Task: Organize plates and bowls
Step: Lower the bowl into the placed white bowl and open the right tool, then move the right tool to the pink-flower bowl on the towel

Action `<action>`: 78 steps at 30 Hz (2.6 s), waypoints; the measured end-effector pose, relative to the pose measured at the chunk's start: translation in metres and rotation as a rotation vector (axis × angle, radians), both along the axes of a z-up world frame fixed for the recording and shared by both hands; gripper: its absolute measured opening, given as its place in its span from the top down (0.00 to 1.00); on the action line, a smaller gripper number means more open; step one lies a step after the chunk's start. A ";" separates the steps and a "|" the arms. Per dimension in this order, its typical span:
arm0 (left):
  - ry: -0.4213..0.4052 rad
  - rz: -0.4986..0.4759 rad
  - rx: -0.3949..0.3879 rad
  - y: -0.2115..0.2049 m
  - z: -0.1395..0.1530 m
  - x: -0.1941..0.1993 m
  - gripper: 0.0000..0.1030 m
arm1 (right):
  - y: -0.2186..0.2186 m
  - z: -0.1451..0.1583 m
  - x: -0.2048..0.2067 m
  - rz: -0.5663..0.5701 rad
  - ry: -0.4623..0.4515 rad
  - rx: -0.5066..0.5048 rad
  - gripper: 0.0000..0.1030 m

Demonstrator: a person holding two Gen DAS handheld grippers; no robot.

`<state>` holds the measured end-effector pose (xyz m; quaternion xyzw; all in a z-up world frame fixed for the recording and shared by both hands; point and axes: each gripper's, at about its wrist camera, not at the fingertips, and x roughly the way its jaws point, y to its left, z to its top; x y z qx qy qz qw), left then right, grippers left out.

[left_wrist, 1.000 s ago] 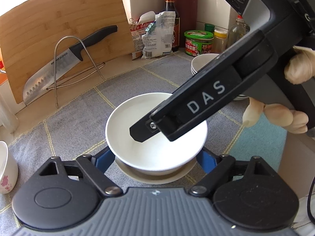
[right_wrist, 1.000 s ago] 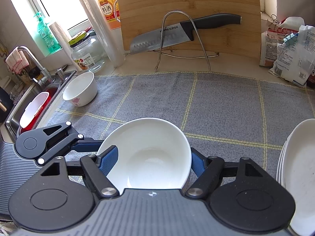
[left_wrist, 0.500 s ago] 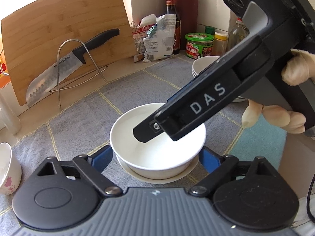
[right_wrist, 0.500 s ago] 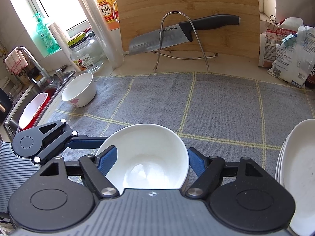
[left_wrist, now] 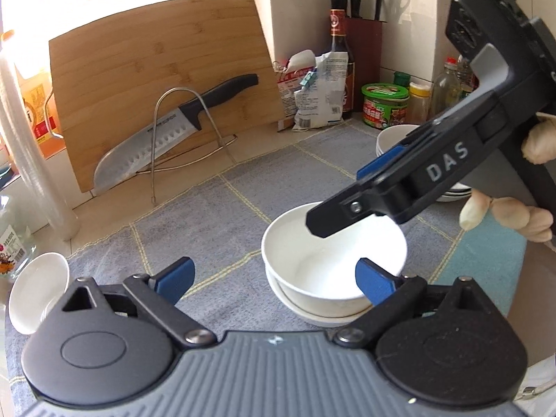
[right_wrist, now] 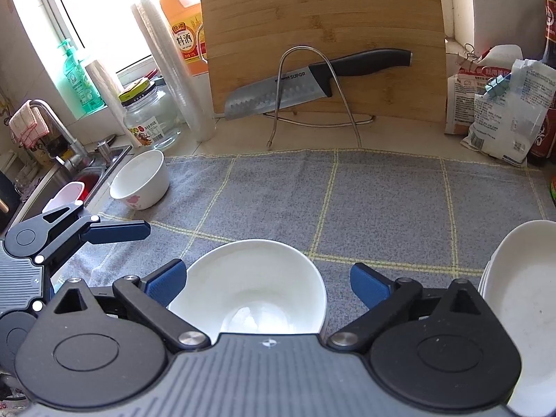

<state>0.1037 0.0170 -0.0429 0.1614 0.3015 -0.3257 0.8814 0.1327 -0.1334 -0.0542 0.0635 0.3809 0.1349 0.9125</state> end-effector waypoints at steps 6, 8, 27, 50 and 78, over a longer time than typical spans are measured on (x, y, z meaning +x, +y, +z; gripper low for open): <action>0.016 0.029 0.000 0.008 -0.007 0.003 0.04 | 0.004 -0.001 -0.004 0.004 0.005 -0.010 0.01; 0.017 0.031 -0.006 0.010 -0.007 0.003 0.04 | 0.005 0.000 -0.005 0.005 0.002 -0.015 0.01; 0.045 0.213 -0.065 0.044 -0.005 -0.010 0.04 | 0.036 0.020 0.014 0.091 -0.032 -0.168 0.00; -0.015 0.878 -0.080 0.099 0.012 -0.061 0.03 | 0.127 0.031 0.093 0.482 -0.024 -0.271 0.00; 0.025 0.705 -0.017 0.167 -0.041 0.005 0.03 | 0.154 0.041 0.104 0.435 -0.050 -0.226 0.00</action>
